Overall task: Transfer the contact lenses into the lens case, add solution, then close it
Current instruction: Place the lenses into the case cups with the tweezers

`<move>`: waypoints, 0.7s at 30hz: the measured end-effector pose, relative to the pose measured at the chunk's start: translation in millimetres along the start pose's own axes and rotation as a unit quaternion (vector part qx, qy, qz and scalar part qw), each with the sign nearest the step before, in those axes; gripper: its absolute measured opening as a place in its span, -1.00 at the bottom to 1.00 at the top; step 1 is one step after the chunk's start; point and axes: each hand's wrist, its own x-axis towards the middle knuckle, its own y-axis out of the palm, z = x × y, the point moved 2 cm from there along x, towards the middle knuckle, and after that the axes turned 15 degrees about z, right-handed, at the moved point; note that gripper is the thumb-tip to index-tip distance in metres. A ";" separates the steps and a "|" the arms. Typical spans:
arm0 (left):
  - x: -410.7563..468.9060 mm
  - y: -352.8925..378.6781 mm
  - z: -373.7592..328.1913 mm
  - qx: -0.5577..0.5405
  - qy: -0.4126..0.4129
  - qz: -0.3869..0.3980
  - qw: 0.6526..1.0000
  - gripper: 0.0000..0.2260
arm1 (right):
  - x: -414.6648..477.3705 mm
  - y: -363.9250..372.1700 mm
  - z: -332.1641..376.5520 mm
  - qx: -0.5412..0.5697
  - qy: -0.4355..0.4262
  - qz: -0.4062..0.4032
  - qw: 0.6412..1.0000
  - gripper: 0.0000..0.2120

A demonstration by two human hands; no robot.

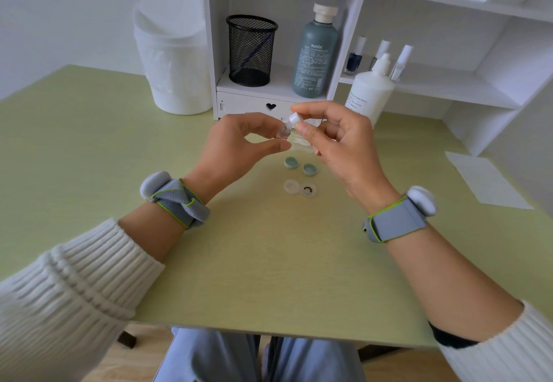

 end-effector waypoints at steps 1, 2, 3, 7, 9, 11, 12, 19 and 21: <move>-0.1 0.0 0.0 -0.001 0.001 0.001 1.000 -0.82 | -0.2 -0.1 -0.2 -0.010 0.000 -0.001 1.000 -0.82; -0.1 0.1 -0.1 -0.002 0.002 0.002 1.000 -0.82 | -0.4 -0.2 -0.1 -0.019 0.000 -0.003 1.000 -0.81; -0.1 0.2 -0.1 -0.005 0.002 0.003 1.000 -0.82 | -0.8 -0.3 0.0 -0.025 0.000 -0.004 1.000 -0.81; -0.3 0.9 -0.5 -0.011 0.005 0.009 1.000 -0.83 | -2.3 0.3 2.5 -0.048 0.001 -0.002 0.999 -0.82; -0.6 1.4 -0.7 -0.016 0.006 0.013 1.000 -0.83 | -3.0 1.3 3.6 -0.056 0.002 0.000 0.998 -0.83; -0.9 1.6 -1.0 -0.018 0.006 0.015 1.000 -0.84 | -3.2 2.0 4.2 -0.064 0.005 0.001 0.998 -0.83; -0.9 1.7 -1.2 -0.021 0.004 0.015 1.000 -0.84 | -3.3 2.1 4.5 -0.069 0.006 0.002 0.998 -0.83; -1.6 3.1 -4.4 -0.033 -0.015 0.018 0.999 -0.80 | -3.6 3.1 6.0 -0.079 0.011 0.011 0.997 -0.82; -1.9 3.2 -5.1 -0.041 -0.021 0.019 0.999 -0.79 | -3.5 3.7 5.7 -0.079 0.014 0.012 0.997 -0.83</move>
